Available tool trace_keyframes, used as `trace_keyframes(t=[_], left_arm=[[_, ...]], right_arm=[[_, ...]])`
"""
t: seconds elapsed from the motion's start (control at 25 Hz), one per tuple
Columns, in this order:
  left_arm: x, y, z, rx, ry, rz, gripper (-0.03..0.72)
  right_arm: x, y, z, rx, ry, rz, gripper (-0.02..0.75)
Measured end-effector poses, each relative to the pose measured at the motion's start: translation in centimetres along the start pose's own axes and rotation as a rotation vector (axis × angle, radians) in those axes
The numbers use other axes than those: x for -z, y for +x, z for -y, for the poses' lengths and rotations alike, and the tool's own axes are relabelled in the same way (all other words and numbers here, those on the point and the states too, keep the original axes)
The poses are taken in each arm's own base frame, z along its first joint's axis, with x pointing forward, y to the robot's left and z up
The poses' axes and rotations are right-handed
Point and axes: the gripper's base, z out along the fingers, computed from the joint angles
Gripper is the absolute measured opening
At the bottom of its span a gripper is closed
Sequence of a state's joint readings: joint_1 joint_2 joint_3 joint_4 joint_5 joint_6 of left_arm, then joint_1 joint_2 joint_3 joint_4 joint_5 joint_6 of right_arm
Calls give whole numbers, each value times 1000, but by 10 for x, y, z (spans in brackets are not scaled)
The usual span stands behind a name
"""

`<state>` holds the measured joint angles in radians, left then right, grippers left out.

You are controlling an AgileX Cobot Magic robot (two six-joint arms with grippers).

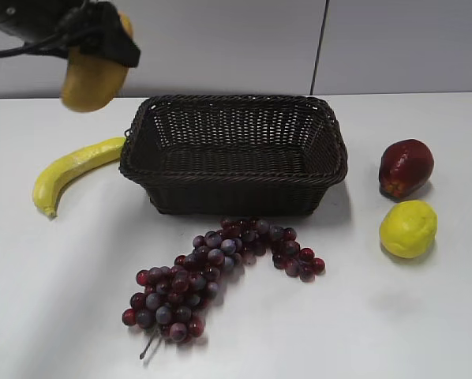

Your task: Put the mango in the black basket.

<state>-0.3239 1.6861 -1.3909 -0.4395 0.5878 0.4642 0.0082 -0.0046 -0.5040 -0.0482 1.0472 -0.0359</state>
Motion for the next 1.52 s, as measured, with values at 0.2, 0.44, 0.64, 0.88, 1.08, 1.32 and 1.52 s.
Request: trace_keyframes(t=[0.2,0.44,0.64,0.88,1.08,1.32,1.52], left_arm=[[-62,-14,24,-46,55,-3,557],[-142,14,48,-51,81,-55,557],[-188,48,63,-65,89,-122,557],[-207,66,63,-77,77,-152,661],[-186,47,66,-101,84,-117,690],[-85,-21,69,-170,84,49,689],[10,-45,34,-137,35,45,671]], right_arm=[[0,0,0,0,0,0,569],[0,0,0,0,0,0,569],[0,0,0,0,0,0,569],[0,0,0,0,0,0,569],[0,0,0,0,0,0,569],[0,0,0,0,0,0,569],[0,0,0,0,0,0,569]])
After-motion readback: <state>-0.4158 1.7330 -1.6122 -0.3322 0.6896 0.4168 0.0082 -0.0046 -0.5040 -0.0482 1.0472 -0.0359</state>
